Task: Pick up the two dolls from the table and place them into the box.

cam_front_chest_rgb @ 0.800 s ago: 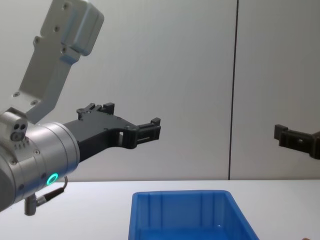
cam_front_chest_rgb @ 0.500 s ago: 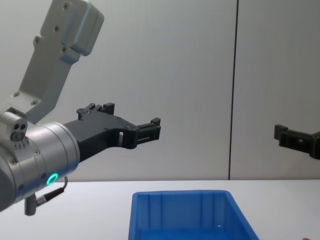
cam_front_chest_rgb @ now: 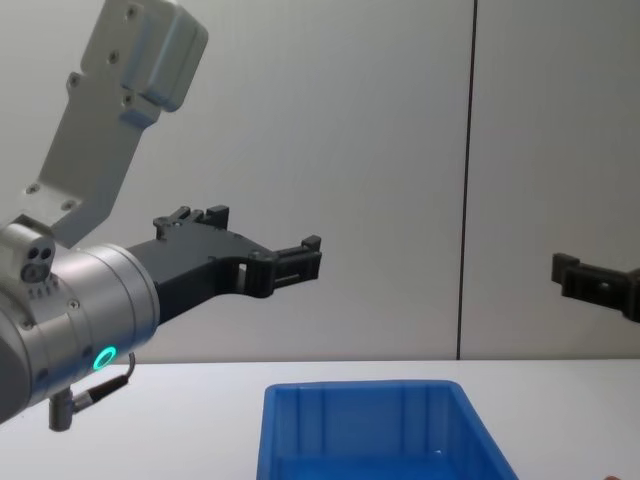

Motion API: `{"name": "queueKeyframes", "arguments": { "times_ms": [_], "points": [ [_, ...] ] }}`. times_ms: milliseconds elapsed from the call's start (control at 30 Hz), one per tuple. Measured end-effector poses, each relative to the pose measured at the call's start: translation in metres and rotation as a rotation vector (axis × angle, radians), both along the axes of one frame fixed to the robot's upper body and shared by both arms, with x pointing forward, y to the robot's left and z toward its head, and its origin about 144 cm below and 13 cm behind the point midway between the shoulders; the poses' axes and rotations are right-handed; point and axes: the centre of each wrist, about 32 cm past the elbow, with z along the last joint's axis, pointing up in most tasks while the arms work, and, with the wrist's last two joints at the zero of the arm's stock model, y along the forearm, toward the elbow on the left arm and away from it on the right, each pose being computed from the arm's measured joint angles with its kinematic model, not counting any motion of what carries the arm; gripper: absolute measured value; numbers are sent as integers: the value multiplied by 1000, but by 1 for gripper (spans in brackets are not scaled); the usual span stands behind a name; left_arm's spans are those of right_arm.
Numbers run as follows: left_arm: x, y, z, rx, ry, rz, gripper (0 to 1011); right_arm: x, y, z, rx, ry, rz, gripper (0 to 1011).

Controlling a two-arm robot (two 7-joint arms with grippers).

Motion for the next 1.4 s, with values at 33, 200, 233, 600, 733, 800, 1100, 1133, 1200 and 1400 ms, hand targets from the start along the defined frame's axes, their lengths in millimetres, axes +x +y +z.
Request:
{"name": "queueKeyframes", "arguments": {
  "times_ms": [33, 200, 233, 600, 733, 800, 1100, 1133, 1200, 1400],
  "points": [
    [0, 0, 0, 0, 0, 0, 1001, 0, -1, 0, 0, 2, -1, 1001],
    [0, 0, 0, 0, 0, 0, 1001, 2, -9, -3, -4, 30, -11, 1001],
    [0, 0, 0, 0, 0, 0, 1001, 2, -10, -4, -6, 36, -12, 1001],
    [0, 0, 0, 0, 0, 0, 1001, -1, -39, -17, -61, 135, -45, 1001],
    [0, 0, 0, 0, 0, 0, 1001, -4, -48, -21, -84, 168, -52, 1001],
    [0, 0, 0, 0, 0, 0, 1001, -6, -52, -24, -98, 189, -55, 1001],
    [0, 0, 0, 0, 0, 0, 1001, -11, -64, -31, -148, 258, -60, 1001],
    [0, 0, 0, 0, 0, 0, 1001, -12, -66, -32, -154, 270, -60, 1001],
    [0, 0, 0, 0, 0, 0, 1001, -14, -68, -33, -164, 289, -60, 1001],
    [0, 0, 0, 0, 0, 0, 1001, -16, -72, -37, -181, 331, -61, 1001]
  ]
}}
